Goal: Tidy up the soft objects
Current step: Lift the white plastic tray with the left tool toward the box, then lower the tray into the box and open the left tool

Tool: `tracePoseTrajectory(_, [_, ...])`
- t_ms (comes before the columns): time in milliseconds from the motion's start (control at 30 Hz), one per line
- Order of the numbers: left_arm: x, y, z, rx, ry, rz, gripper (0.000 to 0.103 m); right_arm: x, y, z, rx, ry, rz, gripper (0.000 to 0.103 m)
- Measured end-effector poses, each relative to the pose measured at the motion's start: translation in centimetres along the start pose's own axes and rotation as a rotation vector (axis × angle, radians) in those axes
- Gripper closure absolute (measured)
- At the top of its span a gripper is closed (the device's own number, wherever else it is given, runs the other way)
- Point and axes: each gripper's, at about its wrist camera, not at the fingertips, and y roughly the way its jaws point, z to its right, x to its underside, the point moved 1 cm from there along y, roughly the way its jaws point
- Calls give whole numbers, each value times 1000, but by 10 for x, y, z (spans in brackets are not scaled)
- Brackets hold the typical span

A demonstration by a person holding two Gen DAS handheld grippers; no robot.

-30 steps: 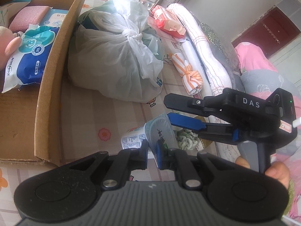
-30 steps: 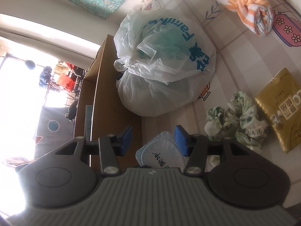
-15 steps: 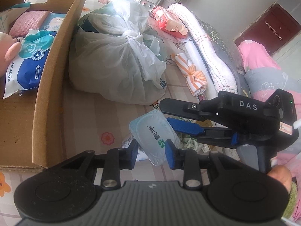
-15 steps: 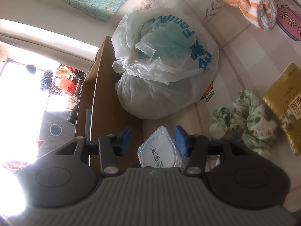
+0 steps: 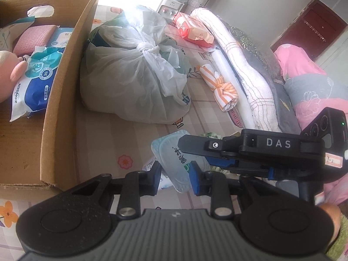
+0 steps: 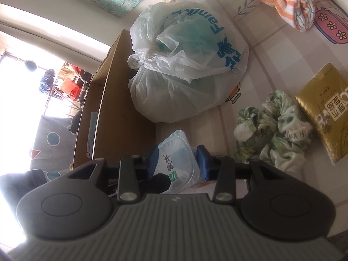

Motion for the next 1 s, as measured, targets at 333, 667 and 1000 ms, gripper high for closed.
tracePoseTrajectory(333, [-13, -41, 19, 8, 64, 144, 75, -8, -28, -32, -43, -69, 73, 65])
tracePoseTrajectory(667, [-38, -106, 7, -49, 61, 338, 75, -32, -30, -108, -119, -209, 109, 65])
tracePoseTrajectory(1000, [-46, -163, -54, -172, -82, 431, 74, -37, 26, -204, -202, -371, 8, 63])
